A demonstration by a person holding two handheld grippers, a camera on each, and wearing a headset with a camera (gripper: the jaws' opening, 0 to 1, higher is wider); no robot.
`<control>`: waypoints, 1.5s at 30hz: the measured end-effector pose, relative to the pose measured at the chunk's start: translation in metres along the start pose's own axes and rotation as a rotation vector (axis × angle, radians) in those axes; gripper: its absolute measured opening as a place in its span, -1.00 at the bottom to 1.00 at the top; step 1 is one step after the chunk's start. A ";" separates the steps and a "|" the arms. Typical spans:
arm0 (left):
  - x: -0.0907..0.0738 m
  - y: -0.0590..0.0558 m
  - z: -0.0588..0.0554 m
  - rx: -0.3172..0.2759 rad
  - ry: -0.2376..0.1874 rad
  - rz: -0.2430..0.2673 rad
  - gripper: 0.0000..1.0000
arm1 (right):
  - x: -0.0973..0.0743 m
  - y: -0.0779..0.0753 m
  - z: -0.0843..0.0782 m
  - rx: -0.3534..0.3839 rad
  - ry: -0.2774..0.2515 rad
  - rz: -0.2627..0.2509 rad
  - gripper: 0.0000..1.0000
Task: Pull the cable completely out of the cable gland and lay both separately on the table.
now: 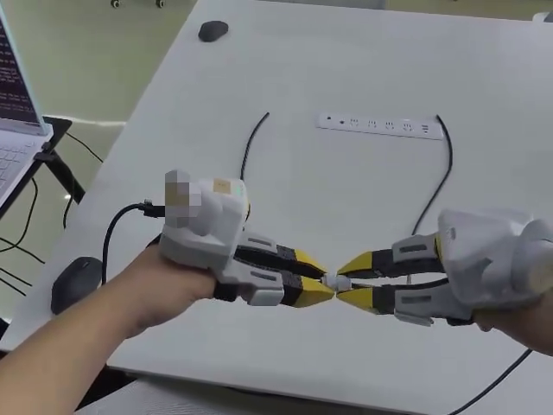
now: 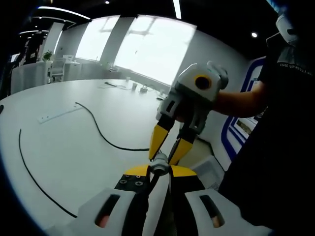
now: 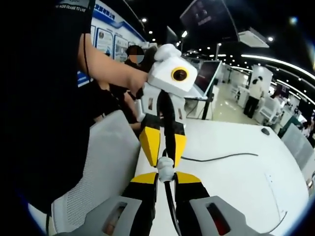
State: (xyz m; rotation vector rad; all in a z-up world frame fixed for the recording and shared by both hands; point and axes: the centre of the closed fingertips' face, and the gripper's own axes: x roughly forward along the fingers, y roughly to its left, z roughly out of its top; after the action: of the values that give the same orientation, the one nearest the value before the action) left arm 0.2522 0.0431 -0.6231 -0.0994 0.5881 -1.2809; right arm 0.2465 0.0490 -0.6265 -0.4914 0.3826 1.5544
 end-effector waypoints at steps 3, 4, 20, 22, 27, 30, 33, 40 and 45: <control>-0.001 -0.001 -0.001 0.007 0.002 -0.001 -0.70 | 0.000 0.001 0.000 0.034 -0.011 0.017 -0.82; -0.001 -0.001 -0.001 0.009 0.002 0.000 -0.70 | 0.000 0.001 0.000 0.061 -0.015 0.027 -0.82; 0.000 -0.008 -0.007 0.186 0.021 -0.005 -0.70 | -0.015 -0.001 0.009 0.682 -0.106 0.324 -0.65; -0.001 -0.009 -0.006 0.191 0.018 -0.006 -0.70 | -0.013 0.006 0.007 0.744 -0.105 0.390 -0.67; -0.001 -0.011 -0.005 0.225 0.031 -0.006 -0.70 | -0.008 0.007 0.001 0.822 -0.109 0.436 -0.69; -0.002 -0.010 -0.004 0.231 0.031 -0.006 -0.70 | -0.009 0.011 0.005 0.870 -0.130 0.478 -0.67; -0.001 -0.011 -0.003 0.234 0.030 -0.007 -0.70 | -0.008 0.012 0.007 0.872 -0.139 0.485 -0.68; 0.001 -0.009 -0.003 0.234 0.032 -0.004 -0.70 | -0.006 0.014 0.006 0.856 -0.124 0.494 -0.82; 0.001 -0.005 -0.006 0.210 0.036 0.001 -0.70 | -0.004 0.011 0.004 0.748 -0.126 0.445 -0.83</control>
State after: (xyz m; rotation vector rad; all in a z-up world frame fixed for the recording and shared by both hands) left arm 0.2456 0.0420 -0.6263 0.0986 0.4809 -1.3384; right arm 0.2352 0.0471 -0.6218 0.2940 0.9704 1.7066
